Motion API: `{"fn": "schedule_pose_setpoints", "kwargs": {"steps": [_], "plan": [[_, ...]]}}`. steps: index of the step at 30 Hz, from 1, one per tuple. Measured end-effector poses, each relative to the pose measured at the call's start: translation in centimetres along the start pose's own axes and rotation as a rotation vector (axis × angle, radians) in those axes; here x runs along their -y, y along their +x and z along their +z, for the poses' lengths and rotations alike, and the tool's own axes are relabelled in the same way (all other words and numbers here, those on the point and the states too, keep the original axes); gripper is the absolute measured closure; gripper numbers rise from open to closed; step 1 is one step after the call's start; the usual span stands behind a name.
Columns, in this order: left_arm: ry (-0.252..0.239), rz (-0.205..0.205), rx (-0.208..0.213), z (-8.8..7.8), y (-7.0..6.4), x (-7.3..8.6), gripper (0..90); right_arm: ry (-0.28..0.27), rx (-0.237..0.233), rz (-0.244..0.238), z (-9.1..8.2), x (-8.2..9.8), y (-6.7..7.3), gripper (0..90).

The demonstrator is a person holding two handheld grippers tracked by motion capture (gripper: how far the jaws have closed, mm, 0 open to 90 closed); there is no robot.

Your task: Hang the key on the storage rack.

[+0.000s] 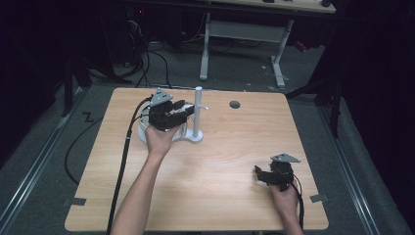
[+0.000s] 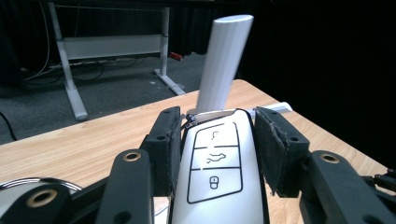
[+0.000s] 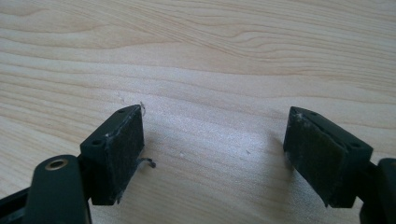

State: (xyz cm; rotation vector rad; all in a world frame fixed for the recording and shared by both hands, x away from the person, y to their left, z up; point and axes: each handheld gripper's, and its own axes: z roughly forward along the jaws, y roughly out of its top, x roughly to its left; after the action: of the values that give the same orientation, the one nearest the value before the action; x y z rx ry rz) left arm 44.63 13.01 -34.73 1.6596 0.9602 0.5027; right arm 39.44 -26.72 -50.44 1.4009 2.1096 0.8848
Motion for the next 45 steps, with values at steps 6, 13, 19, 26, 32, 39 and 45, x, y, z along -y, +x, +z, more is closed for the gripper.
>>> {"fn": "schedule_pose_setpoints", "kwargs": {"steps": [6, 13, 19, 26, 32, 39, 45], "plan": [[0.022, 0.008, 0.006, 0.3, -0.2, 0.3, 53.0, 0.000, 0.000, 0.000, 0.0, 0.0, 0.0, 20.4], [0.035, 0.026, 0.005, 0.4, -0.8, 0.9, 53.0, 0.000, 0.000, -0.001, 0.0, 0.0, 0.0, 20.3], [0.037, 0.028, 0.011, 0.1, -1.2, 1.5, 52.9, 0.001, 0.000, -0.001, 0.0, 0.0, 0.0, 20.3], [0.038, 0.029, 0.004, -0.2, -1.4, 2.4, 52.9, 0.001, 0.000, -0.001, 0.0, 0.0, 0.0, 20.3], [0.050, 0.036, -0.010, -0.1, -1.7, 3.3, 52.8, 0.001, 0.000, -0.001, 0.0, 0.0, 0.0, 20.4], [0.055, 0.042, -0.022, -0.1, -1.8, 4.0, 52.8, 0.001, 0.000, -0.002, 0.0, 0.0, 0.0, 20.4], [0.059, 0.051, -0.031, -0.2, -2.0, 4.5, 52.8, 0.001, 0.000, -0.002, 0.0, 0.0, 0.0, 20.3]]}}
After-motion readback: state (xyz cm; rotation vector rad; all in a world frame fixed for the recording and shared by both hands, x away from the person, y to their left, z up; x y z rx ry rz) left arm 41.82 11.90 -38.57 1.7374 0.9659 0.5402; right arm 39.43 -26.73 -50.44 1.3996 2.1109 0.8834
